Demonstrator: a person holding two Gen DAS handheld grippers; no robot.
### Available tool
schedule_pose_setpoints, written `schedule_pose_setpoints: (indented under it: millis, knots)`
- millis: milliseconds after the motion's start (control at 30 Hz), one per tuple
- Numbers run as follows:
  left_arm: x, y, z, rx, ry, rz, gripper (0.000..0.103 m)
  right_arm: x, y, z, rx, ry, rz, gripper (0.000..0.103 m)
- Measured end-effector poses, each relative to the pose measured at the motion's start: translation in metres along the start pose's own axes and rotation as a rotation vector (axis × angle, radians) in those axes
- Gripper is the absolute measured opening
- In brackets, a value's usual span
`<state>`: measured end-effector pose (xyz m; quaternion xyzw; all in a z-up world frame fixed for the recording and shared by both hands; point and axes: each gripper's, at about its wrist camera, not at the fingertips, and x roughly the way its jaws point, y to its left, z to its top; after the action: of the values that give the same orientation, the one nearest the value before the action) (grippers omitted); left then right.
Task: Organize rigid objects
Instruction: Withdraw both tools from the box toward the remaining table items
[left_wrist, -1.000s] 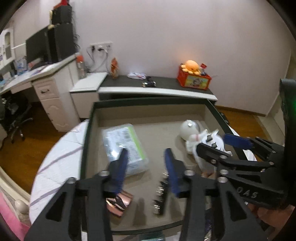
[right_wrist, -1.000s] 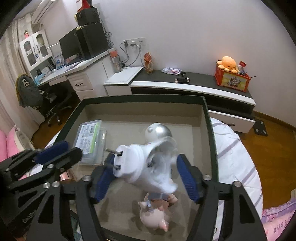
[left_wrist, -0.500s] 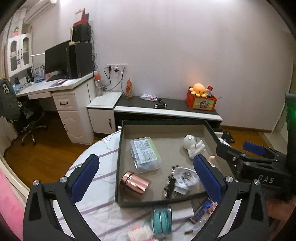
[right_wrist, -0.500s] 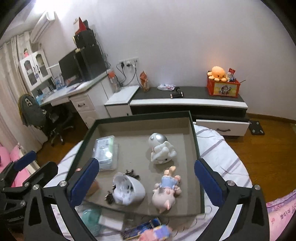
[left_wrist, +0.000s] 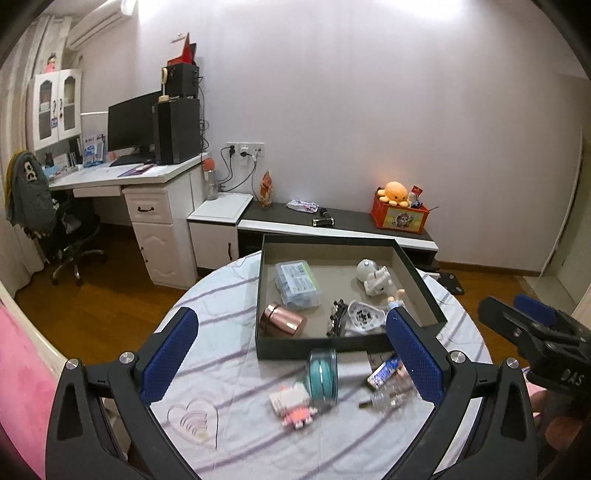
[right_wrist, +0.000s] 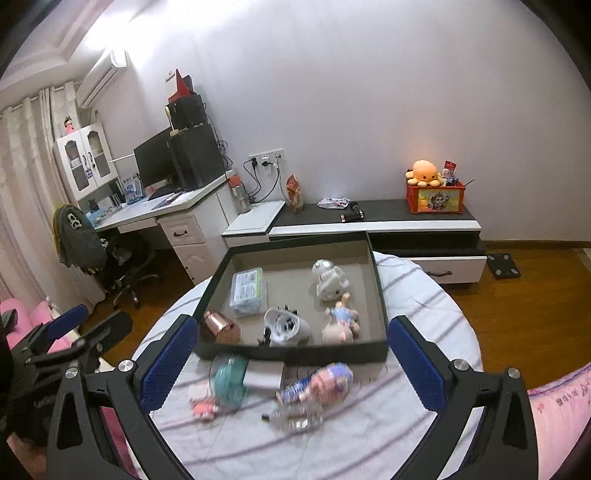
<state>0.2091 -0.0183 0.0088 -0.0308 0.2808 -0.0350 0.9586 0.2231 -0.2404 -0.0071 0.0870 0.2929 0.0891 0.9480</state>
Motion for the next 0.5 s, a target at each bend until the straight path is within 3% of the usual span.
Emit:
schedule_pose_setpoints:
  millis: [500]
  knots:
    - [-0.035,0.011,-0.069,-0.017,0.089,0.000,0.103,-0.058,-0.003,-0.067,0.014,0.017,-0.046,0.103]
